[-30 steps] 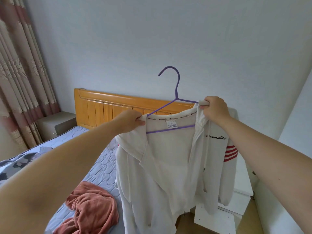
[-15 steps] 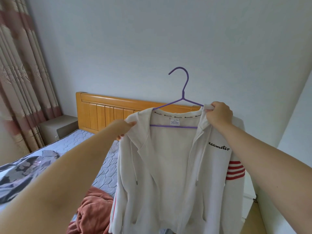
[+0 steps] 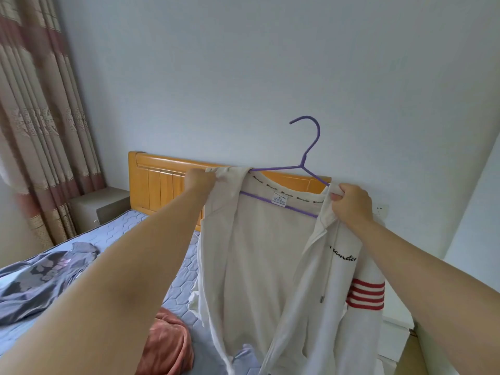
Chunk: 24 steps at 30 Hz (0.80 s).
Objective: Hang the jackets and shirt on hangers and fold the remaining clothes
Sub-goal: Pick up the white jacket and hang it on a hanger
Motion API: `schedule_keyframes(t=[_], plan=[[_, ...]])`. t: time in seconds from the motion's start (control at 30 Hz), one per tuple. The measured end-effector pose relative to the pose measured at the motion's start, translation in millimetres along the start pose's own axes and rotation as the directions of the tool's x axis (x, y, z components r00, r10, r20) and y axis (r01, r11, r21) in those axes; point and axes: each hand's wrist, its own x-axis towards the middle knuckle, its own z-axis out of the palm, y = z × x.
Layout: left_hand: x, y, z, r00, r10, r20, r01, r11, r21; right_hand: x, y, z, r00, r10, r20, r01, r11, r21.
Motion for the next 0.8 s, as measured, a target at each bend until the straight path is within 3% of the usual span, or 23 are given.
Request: schedule_keyframes(t=[0.13, 0.27, 0.37, 0.43, 0.5, 0.57, 0.6, 0.63, 0.7, 0.73, 0.8], plan=[[5.1, 29.2, -2.3, 0.998, -0.055, 0.033, 0.059, 0.991, -0.124, -2.9, 4.8, 1.3, 0.999, -0.044, 0.018, 0.043, 0.998, 0.041], [10.0, 45.9, -12.5, 0.987, -0.142, 0.082, 0.162, 0.919, -0.358, -4.5, 7.0, 2.7, 0.998, -0.047, 0.033, 0.045, 0.997, 0.06], [6.8, 51.4, -11.2, 0.998, -0.045, 0.041, 0.058, 0.92, -0.388, -11.6, -2.1, 9.7, 0.994, -0.08, 0.078, 0.075, 0.995, 0.068], [-2.4, 52.4, -4.9, 0.991, 0.127, -0.047, -0.135, 0.962, -0.239, -17.1, -11.1, 14.4, 0.989, -0.112, 0.099, 0.107, 0.993, 0.058], [-20.5, 50.3, 7.3, 0.935, 0.347, -0.074, -0.347, 0.938, 0.005, -20.0, -20.0, 16.1, 0.991, -0.093, 0.093, 0.086, 0.993, 0.076], [-45.8, 45.0, 26.8, 0.872, 0.479, 0.102, -0.478, 0.787, 0.389, -19.9, -26.9, 16.3, 0.994, -0.033, 0.101, 0.027, 0.998, 0.064], [-61.6, 39.9, 37.8, 0.823, 0.528, 0.209, -0.559, 0.686, 0.466, -19.9, -29.6, 16.4, 0.994, -0.011, 0.11, 0.004, 0.998, 0.057], [-76.2, 32.8, 49.1, 0.748, 0.593, 0.297, -0.651, 0.57, 0.502, -20.0, -31.7, 16.9, 0.993, 0.002, 0.115, -0.009, 0.998, 0.055], [-98.1, 16.4, 66.3, 0.686, 0.644, 0.339, -0.712, 0.498, 0.496, -21.4, -35.3, 17.5, 0.993, 0.022, 0.118, -0.03, 0.997, 0.064], [-101.4, 7.5, 72.0, 0.682, 0.631, 0.368, -0.715, 0.474, 0.514, -22.9, -36.3, 17.5, 0.992, 0.036, 0.121, -0.045, 0.996, 0.073], [-99.3, -8.3, 75.3, 0.613, 0.592, 0.523, -0.775, 0.325, 0.541, -25.6, -36.0, 19.1, 0.99, 0.052, 0.132, -0.065, 0.993, 0.094]])
